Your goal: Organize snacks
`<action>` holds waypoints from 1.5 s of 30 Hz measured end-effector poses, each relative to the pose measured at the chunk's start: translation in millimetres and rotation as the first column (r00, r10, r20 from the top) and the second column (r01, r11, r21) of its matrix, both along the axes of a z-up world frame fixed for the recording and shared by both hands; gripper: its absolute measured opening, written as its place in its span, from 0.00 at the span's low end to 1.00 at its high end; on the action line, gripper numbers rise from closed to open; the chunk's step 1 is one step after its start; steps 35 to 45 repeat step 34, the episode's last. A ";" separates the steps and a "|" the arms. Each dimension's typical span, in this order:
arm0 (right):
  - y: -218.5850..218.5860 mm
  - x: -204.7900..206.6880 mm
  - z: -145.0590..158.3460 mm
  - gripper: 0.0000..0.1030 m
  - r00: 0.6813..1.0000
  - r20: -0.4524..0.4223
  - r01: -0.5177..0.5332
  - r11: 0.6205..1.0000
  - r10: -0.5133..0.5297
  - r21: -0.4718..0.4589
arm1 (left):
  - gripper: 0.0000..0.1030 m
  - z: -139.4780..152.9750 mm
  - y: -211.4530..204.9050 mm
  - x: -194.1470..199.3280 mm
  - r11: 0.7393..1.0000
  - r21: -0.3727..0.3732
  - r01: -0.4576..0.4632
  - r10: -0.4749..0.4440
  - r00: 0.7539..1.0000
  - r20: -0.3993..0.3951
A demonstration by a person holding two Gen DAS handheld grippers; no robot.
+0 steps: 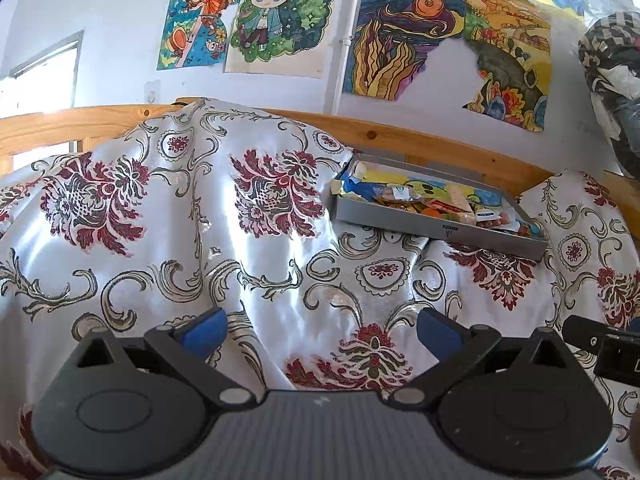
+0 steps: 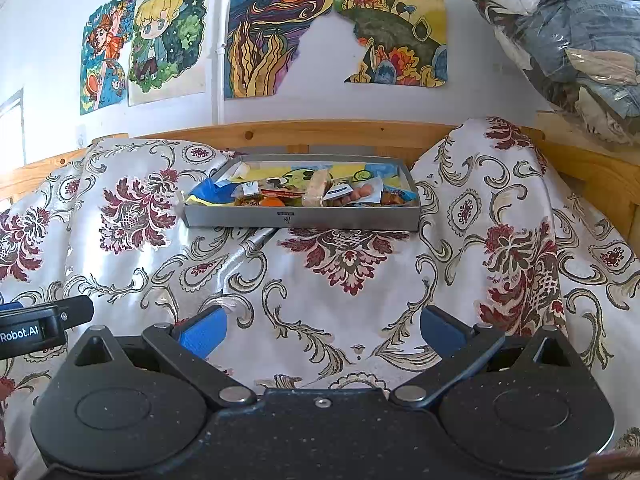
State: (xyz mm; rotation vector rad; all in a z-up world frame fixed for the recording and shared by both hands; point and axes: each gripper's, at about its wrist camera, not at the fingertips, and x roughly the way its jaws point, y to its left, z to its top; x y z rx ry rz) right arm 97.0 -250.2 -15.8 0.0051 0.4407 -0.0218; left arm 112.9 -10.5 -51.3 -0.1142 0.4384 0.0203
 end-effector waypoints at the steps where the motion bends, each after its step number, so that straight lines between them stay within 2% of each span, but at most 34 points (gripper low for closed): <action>1: 0.0 0.4 -0.2 0.99 1.000 0.000 0.000 1.000 0.000 0.001 | 0.99 0.0 -0.2 0.2 1.000 0.000 0.000 0.000 1.000 -0.001; 9: 0.2 0.0 0.3 0.99 1.000 0.000 0.001 1.000 -0.001 0.001 | 0.99 0.8 0.5 0.5 1.000 0.007 0.006 -0.006 1.000 -0.003; 14: 0.0 -0.1 0.3 0.99 1.000 0.001 0.000 1.000 0.000 0.001 | 0.99 5.7 -8.3 3.0 0.995 0.098 -0.027 0.029 0.999 -0.015; 26: 0.2 -1.1 1.2 0.99 1.000 0.004 0.001 1.000 -0.001 0.001 | 0.99 8.6 -12.7 1.6 0.994 0.110 0.006 -0.006 1.000 0.005; 45: 0.6 -1.1 1.3 0.99 1.000 0.003 0.000 1.000 0.000 0.001 | 0.99 6.8 -11.5 2.4 0.994 0.113 -0.001 0.001 1.000 0.001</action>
